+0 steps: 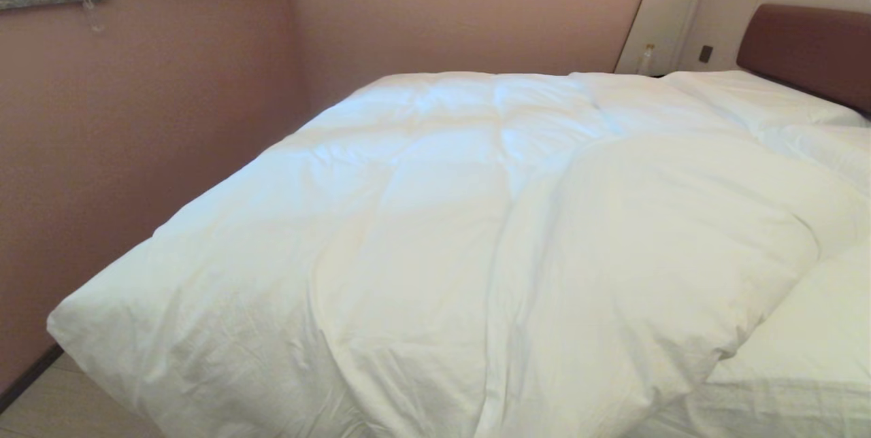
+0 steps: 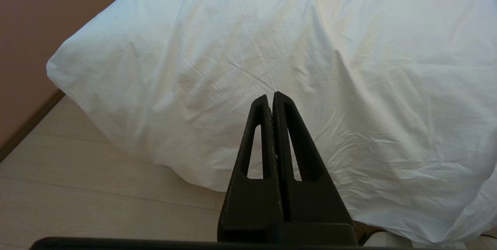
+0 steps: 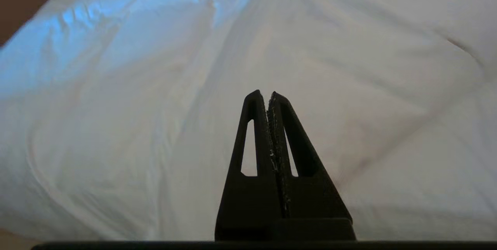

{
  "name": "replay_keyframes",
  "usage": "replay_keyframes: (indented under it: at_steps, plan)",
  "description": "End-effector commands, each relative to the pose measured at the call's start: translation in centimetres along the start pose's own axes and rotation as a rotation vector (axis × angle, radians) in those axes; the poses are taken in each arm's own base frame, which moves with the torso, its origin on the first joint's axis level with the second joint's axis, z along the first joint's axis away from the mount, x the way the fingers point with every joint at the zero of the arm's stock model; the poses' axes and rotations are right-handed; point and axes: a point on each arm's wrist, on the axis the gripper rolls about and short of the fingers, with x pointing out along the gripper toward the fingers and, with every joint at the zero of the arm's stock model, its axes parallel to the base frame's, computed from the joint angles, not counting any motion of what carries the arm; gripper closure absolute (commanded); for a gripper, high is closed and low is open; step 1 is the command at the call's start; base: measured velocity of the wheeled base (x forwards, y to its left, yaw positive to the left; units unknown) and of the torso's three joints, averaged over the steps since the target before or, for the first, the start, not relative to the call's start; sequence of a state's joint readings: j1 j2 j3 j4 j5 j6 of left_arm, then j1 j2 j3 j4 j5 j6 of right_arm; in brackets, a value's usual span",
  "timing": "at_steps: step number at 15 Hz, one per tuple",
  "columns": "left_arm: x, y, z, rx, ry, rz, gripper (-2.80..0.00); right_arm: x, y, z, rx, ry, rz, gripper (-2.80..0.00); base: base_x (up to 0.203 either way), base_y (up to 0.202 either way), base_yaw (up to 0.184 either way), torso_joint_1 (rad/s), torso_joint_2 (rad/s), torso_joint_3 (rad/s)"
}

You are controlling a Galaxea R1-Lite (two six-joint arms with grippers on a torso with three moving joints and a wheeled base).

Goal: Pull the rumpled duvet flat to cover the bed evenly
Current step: Hold the folded corner of the quilt

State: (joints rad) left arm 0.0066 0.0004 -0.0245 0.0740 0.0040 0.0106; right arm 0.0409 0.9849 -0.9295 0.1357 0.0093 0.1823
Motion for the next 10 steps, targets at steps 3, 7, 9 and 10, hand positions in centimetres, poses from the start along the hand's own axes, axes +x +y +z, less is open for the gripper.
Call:
replay_keyframes:
  at_steps: [3, 7, 9, 10]
  plan:
    - [0.0, 0.0, 0.0, 0.0, -0.001, 0.001, 0.0, 15.3, 2.4, 2.9, 0.243, 0.177, -0.043, 0.0, 0.0, 0.0, 0.0, 0.0, 0.0, 0.0]
    - [0.0, 0.0, 0.0, 0.0, 0.001, 0.0, 0.0, 21.7, 7.1, 3.5, 0.385, 0.269, -0.051, 0.0, 0.0, 0.0, 0.0, 0.0, 0.0, 0.0]
    - [0.0, 0.0, 0.0, 0.0, 0.001, 0.002, 0.0, 23.1, 8.5, 2.8, 0.436, 0.342, -0.077, 0.0, 0.0, 0.0, 0.0, 0.0, 0.0, 0.0]
    - [0.0, 0.0, 0.0, 0.0, -0.001, 0.0, 0.0, 23.6, 8.7, 2.5, 0.456, 0.37, -0.093, 0.0, 0.0, 0.0, 0.0, 0.0, 0.0, 0.0]
